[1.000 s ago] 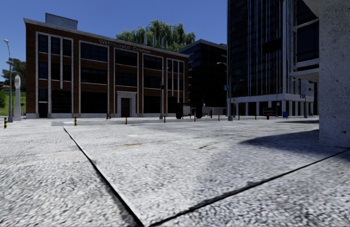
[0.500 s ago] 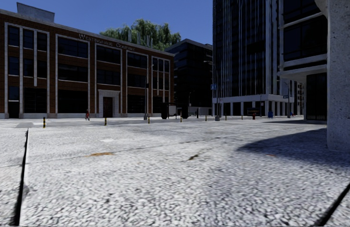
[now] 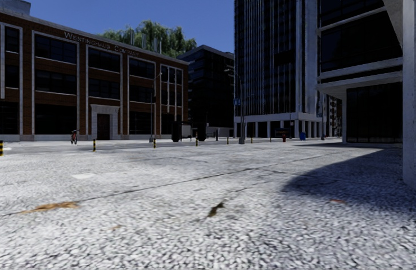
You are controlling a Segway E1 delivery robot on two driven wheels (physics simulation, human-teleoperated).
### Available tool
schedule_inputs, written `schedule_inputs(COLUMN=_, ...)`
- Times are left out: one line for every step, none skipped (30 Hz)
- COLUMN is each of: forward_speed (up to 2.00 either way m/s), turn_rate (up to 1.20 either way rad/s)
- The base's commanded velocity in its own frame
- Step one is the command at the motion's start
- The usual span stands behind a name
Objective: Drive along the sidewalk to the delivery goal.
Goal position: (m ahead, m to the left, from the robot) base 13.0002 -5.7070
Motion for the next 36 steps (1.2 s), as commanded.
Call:
schedule_inputs(forward_speed=2.0, turn_rate=-0.3)
schedule_inputs(forward_speed=2.0, turn_rate=-0.3)
schedule_inputs(forward_speed=2.0, turn_rate=-0.3)
schedule_inputs(forward_speed=2.0, turn_rate=-0.3)
schedule_inputs(forward_speed=2.0, turn_rate=-0.3)
schedule_inputs(forward_speed=2.0, turn_rate=-0.3)
schedule_inputs(forward_speed=2.0, turn_rate=-0.3)
schedule_inputs(forward_speed=2.0, turn_rate=-0.3)
schedule_inputs(forward_speed=2.0, turn_rate=-0.3)
schedule_inputs(forward_speed=2.0, turn_rate=-0.3)
schedule_inputs(forward_speed=2.0, turn_rate=-0.3)
schedule_inputs(forward_speed=2.0, turn_rate=-0.3)
schedule_inputs(forward_speed=2.0, turn_rate=-0.3)
schedule_inputs(forward_speed=2.0, turn_rate=-0.3)
schedule_inputs(forward_speed=2.0, turn_rate=-0.3)
schedule_inputs(forward_speed=2.0, turn_rate=-0.3)
schedule_inputs(forward_speed=2.0, turn_rate=-0.3)
schedule_inputs(forward_speed=2.0, turn_rate=-0.3)
schedule_inputs(forward_speed=2.0, turn_rate=-0.3)
schedule_inputs(forward_speed=2.0, turn_rate=-0.3)
schedule_inputs(forward_speed=2.0, turn_rate=-0.3)
schedule_inputs(forward_speed=2.0, turn_rate=-0.3)
schedule_inputs(forward_speed=2.0, turn_rate=-0.3)
schedule_inputs(forward_speed=2.0, turn_rate=-0.3)
schedule_inputs(forward_speed=2.0, turn_rate=-0.3)
schedule_inputs(forward_speed=2.0, turn_rate=-0.3)
schedule_inputs(forward_speed=2.0, turn_rate=-0.3)
schedule_inputs(forward_speed=2.0, turn_rate=-0.3)
schedule_inputs(forward_speed=2.0, turn_rate=-0.3)
schedule_inputs(forward_speed=2.0, turn_rate=-0.3)
schedule_inputs(forward_speed=2.0, turn_rate=-0.3)
schedule_inputs(forward_speed=2.0, turn_rate=-0.3)
schedule_inputs(forward_speed=2.0, turn_rate=-0.3)
schedule_inputs(forward_speed=2.0, turn_rate=-0.3)
schedule_inputs(forward_speed=2.0, turn_rate=-0.24)
schedule_inputs(forward_speed=2.0, turn_rate=-0.04)
